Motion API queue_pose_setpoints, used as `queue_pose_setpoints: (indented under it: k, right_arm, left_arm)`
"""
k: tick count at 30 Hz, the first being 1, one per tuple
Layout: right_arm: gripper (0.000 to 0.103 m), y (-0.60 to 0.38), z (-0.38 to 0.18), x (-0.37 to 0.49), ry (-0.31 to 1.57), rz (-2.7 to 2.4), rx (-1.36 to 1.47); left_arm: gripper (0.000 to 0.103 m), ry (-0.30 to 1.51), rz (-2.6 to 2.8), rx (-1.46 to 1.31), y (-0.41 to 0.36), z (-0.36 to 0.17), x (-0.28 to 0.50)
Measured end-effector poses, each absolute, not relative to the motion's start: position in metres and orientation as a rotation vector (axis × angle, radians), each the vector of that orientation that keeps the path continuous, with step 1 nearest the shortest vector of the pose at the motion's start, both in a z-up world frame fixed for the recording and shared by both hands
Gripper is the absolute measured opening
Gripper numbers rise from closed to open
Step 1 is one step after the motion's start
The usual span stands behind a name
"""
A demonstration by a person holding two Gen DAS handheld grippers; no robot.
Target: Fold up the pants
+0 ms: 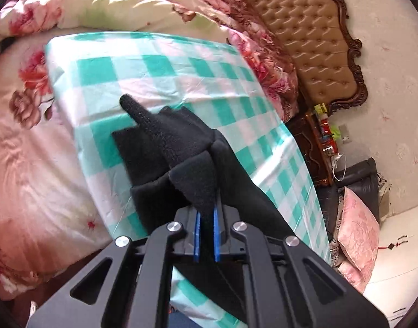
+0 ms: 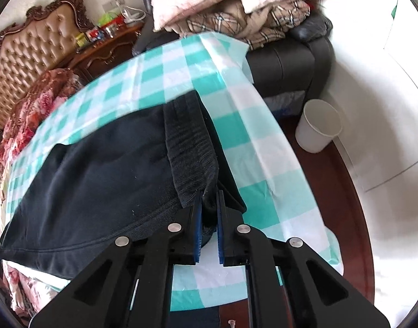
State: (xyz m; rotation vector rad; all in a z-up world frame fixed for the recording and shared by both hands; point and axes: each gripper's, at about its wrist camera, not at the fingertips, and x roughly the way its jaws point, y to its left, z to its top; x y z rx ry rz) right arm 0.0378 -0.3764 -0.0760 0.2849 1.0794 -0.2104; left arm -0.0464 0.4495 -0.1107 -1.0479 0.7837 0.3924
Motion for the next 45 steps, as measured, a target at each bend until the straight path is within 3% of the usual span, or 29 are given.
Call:
queue_pose_setpoints:
  k: [5, 10, 13, 15, 19, 22, 25, 29, 30, 31, 32, 35, 38, 42, 45]
  right_arm:
    - [0.007, -0.379, -0.118, 0.044, 1.150, -0.251, 0.254]
    - [0.008, -0.374, -0.129, 0.053, 1.169, -0.268, 0.164]
    - [0.009, -0.370, -0.131, 0.055, 1.173, -0.286, 0.121]
    - [0.009, -0.366, -0.135, 0.057, 1.172, -0.294, 0.101]
    - [0.009, -0.372, -0.128, 0.051, 1.188, -0.290, 0.112]
    - [0.009, -0.365, -0.122, 0.039, 1.189, -0.300, 0.108]
    - [0.009, -0.362, -0.120, 0.036, 1.189, -0.304, 0.093]
    - [0.029, -0.361, -0.115, 0.033, 1.171, -0.340, 0.034]
    - [0.032, -0.361, -0.112, 0.031, 1.169, -0.346, 0.024]
    - [0.041, -0.362, -0.105, 0.027, 1.158, -0.363, 0.003]
    - [0.050, -0.362, -0.098, 0.022, 1.140, -0.383, -0.023]
    - [0.060, -0.357, -0.073, 0.013, 1.068, -0.430, -0.126]
    - [0.079, -0.334, -0.047, 0.011, 0.928, -0.340, -0.164]
    - [0.084, -0.282, -0.053, 0.024, 0.835, -0.142, -0.230]
    - [0.083, -0.256, -0.082, 0.038, 0.862, -0.079, -0.268]
  left_arm:
    - [0.007, 0.898, 0.420, -1.084, 0.459, -0.172, -0.054]
    - [0.027, 0.861, 0.413, -1.050, 0.465, -0.169, -0.060]
    - [0.027, 0.858, 0.428, -1.040, 0.477, -0.170, -0.057]
    - [0.022, 0.876, 0.431, -1.013, 0.481, -0.171, -0.052]
    - [0.019, 0.864, 0.463, -0.759, 0.467, -0.148, -0.037]
    - [0.021, 0.911, 0.468, -0.772, 0.471, -0.173, -0.032]
    - [0.028, 0.879, 0.454, -0.735, 0.467, -0.161, -0.034]
    - [0.042, 0.906, 0.480, -0.747, 0.473, -0.164, -0.035]
    - [0.054, 0.908, 0.507, -0.752, 0.474, -0.164, -0.037]
    - [0.059, 0.891, 0.554, -0.732, 0.473, -0.158, -0.042]
    - [0.059, 0.862, 0.592, -0.695, 0.468, -0.151, -0.045]
    - [0.062, 0.792, 0.665, -0.490, 0.438, -0.123, -0.043]
    - [0.077, 0.718, 0.506, -0.235, 0.371, -0.106, -0.026]
    - [0.076, 0.763, 0.236, -0.170, 0.297, -0.118, -0.008]
    - [0.045, 0.857, -0.040, -0.254, 0.253, -0.143, 0.001]
